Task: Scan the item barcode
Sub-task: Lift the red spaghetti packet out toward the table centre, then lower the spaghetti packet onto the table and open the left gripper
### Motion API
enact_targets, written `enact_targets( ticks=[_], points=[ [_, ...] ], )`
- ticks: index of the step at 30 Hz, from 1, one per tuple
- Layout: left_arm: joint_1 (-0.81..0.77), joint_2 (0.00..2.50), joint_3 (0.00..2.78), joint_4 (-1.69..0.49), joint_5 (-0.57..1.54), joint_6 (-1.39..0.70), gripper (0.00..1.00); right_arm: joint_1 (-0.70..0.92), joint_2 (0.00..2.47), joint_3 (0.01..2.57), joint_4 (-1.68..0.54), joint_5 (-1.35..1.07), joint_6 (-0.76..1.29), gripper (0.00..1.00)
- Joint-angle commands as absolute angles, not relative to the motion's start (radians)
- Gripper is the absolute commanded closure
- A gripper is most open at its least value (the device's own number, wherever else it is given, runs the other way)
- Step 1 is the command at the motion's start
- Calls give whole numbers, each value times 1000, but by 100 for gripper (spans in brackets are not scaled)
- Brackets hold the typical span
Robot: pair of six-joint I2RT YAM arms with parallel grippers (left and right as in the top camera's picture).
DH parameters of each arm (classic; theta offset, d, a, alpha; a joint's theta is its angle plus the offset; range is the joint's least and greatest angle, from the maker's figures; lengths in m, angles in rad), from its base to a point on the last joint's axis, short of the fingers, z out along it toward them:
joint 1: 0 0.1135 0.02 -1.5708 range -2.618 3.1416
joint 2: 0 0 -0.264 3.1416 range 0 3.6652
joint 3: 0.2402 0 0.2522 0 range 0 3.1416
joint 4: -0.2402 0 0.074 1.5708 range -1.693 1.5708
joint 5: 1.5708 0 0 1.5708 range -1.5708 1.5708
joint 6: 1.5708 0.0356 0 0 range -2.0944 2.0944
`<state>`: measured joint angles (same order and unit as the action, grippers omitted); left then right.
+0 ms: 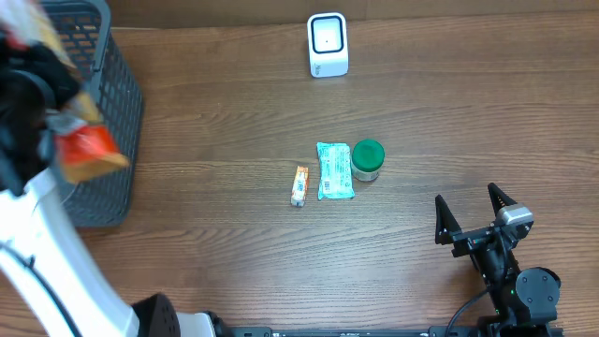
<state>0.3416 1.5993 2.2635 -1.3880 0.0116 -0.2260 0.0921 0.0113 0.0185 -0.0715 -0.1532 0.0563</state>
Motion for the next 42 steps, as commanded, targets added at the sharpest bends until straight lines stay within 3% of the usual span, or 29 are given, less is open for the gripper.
enact_targets(
  ticks=[1,7,12,28,31,32,34,36,42],
  points=[
    [205,1638,2199,-1427,19,-296,96,90,4,8,-67,-159,59,0],
    [-35,1646,1876,-1335,15,-337,96,90,4,8,-67,-159,59,0],
    [-138,1665,1560,-1150,11,-349,96,90,4,8,-67,-159,59,0],
    [-199,1683,1011,-702,-14,-408,94,90,4,8,-67,-159,59,0],
    [-199,1683,978,-665,2,-408,82,90,4,8,-67,-159,59,0],
    [-199,1683,975,-661,8,-408,75,90,4,8,-67,-159,59,0],
    [-199,1683,975,-656,15,-407,50,90,4,8,-67,-159,59,0],
    [-199,1683,976,-652,19,-404,38,90,4,8,-67,-159,59,0],
    [-195,1682,1042,-702,19,-358,30,90,4,8,-67,-159,59,0]
  ],
)
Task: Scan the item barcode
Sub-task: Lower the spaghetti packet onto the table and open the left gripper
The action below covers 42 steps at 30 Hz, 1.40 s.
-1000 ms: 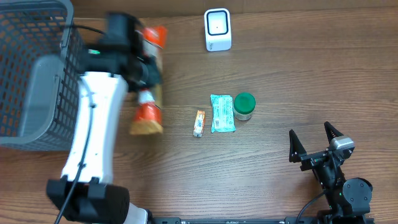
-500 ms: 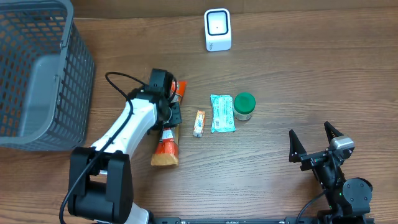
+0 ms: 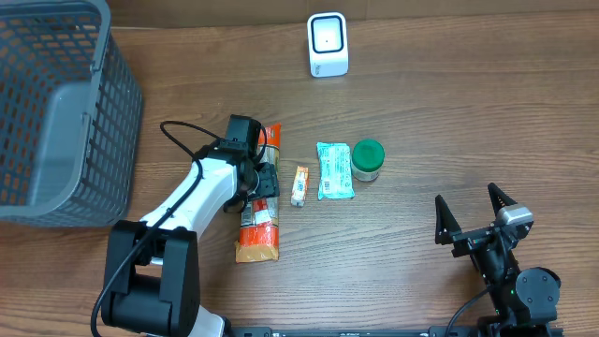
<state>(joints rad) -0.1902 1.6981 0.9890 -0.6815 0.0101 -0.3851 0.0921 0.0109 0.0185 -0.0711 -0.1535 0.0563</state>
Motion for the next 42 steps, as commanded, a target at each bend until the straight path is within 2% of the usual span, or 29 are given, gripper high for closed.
enact_targets(
  ticks=[1,8,10,11,13,14,31,36,42],
  points=[
    [-195,1682,1058,-717,19,-356,30,90,4,8,-67,-159,59,0],
    [-197,1682,1204,-880,19,-347,27,90,4,8,-67,-159,59,0],
    [-199,1682,1208,-896,20,-346,31,90,4,8,-67,-159,59,0],
    [-200,1682,1208,-907,19,-343,40,90,4,8,-67,-159,59,0],
    [-205,1683,1203,-925,19,-336,90,90,4,8,-67,-159,59,0],
    [-210,1683,1198,-930,19,-336,96,90,4,8,-67,-159,59,0],
    [-262,1678,1145,-946,75,-313,96,90,4,8,-67,-159,59,0],
    [-189,1617,1224,-995,9,-314,96,90,4,8,-67,-159,59,0],
    [-7,1547,1308,-1011,-58,-314,96,90,4,8,-67,-159,59,0]
  ],
)
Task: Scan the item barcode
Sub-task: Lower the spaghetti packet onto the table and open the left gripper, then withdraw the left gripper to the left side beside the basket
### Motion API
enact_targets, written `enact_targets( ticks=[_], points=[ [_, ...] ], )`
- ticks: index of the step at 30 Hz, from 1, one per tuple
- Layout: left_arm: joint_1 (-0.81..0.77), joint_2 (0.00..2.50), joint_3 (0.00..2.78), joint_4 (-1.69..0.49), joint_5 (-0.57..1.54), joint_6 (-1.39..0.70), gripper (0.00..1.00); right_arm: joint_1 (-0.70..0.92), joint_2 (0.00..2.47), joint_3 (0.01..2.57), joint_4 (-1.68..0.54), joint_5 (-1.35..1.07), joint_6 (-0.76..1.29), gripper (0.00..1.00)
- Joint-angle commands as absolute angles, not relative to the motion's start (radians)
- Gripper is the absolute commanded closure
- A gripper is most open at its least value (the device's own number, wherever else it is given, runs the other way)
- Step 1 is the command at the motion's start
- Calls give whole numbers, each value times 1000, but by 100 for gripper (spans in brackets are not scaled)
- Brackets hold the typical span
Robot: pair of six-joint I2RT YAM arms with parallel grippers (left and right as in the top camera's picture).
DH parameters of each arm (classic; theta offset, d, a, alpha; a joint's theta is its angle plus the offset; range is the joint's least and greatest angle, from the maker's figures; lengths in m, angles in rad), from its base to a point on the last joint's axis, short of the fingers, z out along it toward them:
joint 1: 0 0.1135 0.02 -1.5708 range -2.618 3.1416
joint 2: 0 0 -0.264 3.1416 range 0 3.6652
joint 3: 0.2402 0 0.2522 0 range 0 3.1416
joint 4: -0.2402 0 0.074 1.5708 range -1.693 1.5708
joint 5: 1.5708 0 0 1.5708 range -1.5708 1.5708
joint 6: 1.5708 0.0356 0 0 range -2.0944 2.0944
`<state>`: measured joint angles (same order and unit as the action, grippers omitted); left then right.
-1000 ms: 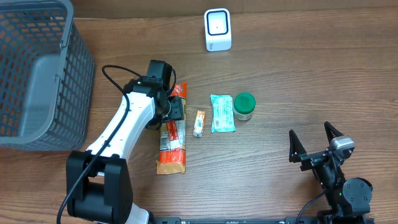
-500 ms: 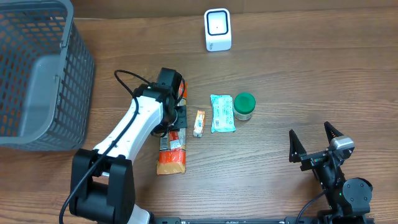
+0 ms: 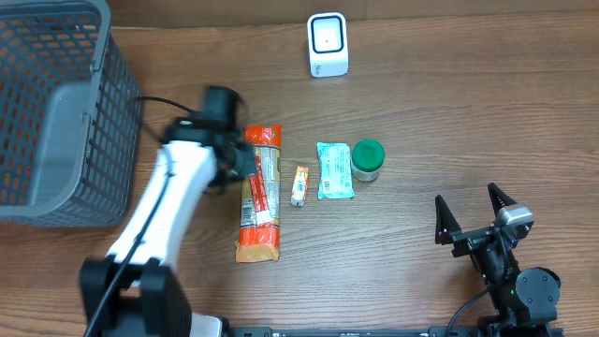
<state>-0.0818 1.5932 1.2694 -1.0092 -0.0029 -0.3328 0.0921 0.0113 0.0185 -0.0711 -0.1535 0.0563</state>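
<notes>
An orange snack bag lies flat on the table, left of a small orange and white tube. Beside the tube are a teal packet and a green-lidded jar. The white barcode scanner stands at the far edge. My left gripper hovers blurred at the bag's upper left edge; it looks open and holds nothing. At the near right, my right gripper rests open and empty.
A grey mesh basket fills the far left of the table, close to my left arm. The wooden table shows between the items and the scanner.
My left gripper was down on the orange bag. It has let go and now sits up and to the left of it. The bag lies where it was. The right arm has not moved.
My left arm was first raised over the basket with the orange bag in its grip. Then the bag lay on the table left of the tube, with the gripper on it. Now the gripper is off the bag and the bag stays put.
</notes>
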Motion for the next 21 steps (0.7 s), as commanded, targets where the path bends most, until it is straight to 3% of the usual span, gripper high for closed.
enact_targets(
  ticks=[1,4,5,6,7,9,21],
  points=[
    [22,1545,1308,-1008,-60,-314,96,90,4,8,-67,-159,59,0],
    [109,1549,1307,-1010,-60,-315,89,90,4,8,-67,-159,59,0],
    [136,1549,1305,-1009,-59,-316,75,90,4,8,-67,-159,59,0],
    [157,1549,1302,-1010,-58,-324,54,90,4,8,-67,-159,59,0],
    [179,1549,1299,-1010,-58,-340,45,90,4,8,-67,-159,59,0],
    [209,1549,1298,-1011,-56,-369,0,90,4,8,-67,-159,59,0],
    [229,1549,1298,-1010,-56,-371,0,90,4,8,-67,-159,59,0]
  ],
)
